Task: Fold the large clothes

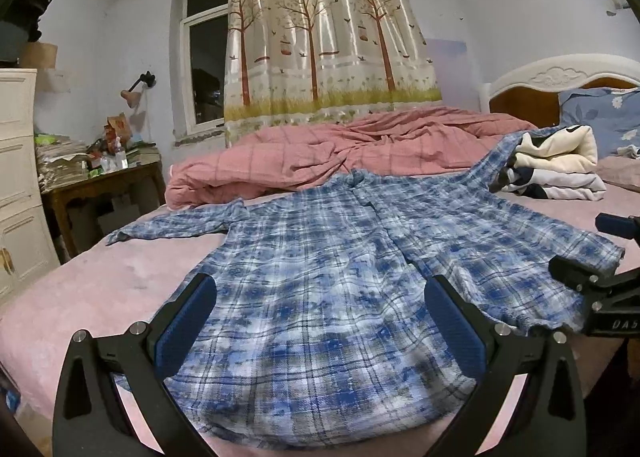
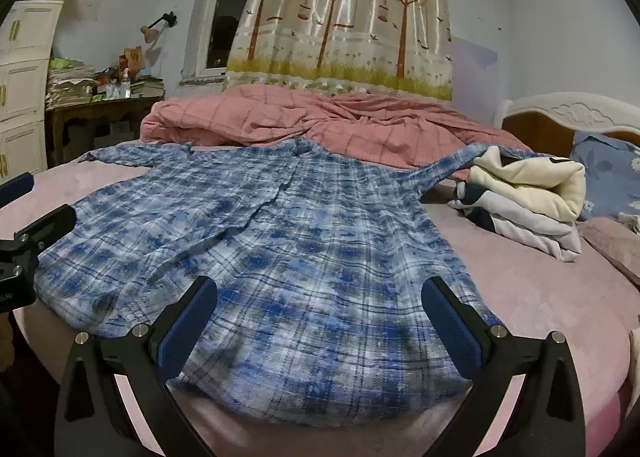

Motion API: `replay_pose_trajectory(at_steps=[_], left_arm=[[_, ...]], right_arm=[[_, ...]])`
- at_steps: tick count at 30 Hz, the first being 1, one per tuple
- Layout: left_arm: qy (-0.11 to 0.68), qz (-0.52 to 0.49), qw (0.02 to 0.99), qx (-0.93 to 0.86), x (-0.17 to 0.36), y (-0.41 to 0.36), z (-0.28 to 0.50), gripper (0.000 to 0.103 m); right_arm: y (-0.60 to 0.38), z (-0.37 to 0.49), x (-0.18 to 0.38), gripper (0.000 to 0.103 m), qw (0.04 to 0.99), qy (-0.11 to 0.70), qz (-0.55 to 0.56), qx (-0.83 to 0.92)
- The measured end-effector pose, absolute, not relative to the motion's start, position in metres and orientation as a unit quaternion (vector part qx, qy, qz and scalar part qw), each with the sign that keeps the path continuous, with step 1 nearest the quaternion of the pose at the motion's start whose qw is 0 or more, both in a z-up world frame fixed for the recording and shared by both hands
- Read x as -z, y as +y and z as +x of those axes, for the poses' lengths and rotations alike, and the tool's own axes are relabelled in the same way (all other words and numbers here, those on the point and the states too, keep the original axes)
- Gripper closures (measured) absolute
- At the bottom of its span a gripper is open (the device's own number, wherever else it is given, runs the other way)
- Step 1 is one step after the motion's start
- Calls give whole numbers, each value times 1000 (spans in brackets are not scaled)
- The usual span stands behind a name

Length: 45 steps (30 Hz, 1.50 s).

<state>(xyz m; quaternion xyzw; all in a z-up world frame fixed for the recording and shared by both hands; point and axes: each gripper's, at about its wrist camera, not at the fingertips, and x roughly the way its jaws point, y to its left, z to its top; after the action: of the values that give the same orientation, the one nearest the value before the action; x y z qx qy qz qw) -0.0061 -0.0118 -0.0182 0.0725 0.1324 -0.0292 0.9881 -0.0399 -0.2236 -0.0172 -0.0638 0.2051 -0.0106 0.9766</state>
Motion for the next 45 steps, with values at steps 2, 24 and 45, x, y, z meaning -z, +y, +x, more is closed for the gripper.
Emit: replay_pose_trajectory(at_steps=[2,24,45], left_arm=[[131,76,988,27,19,-13,-7,0],[223,185,955,62,67,-27,-23,0],[277,137,949,-68,74,38,12,24]], right_arm=[[-226,-40,16,0,977,205,-59,12],[-201,-59,47,0,940,301,-149,-53],[-250,-36,48,2,924,365,-105,36]])
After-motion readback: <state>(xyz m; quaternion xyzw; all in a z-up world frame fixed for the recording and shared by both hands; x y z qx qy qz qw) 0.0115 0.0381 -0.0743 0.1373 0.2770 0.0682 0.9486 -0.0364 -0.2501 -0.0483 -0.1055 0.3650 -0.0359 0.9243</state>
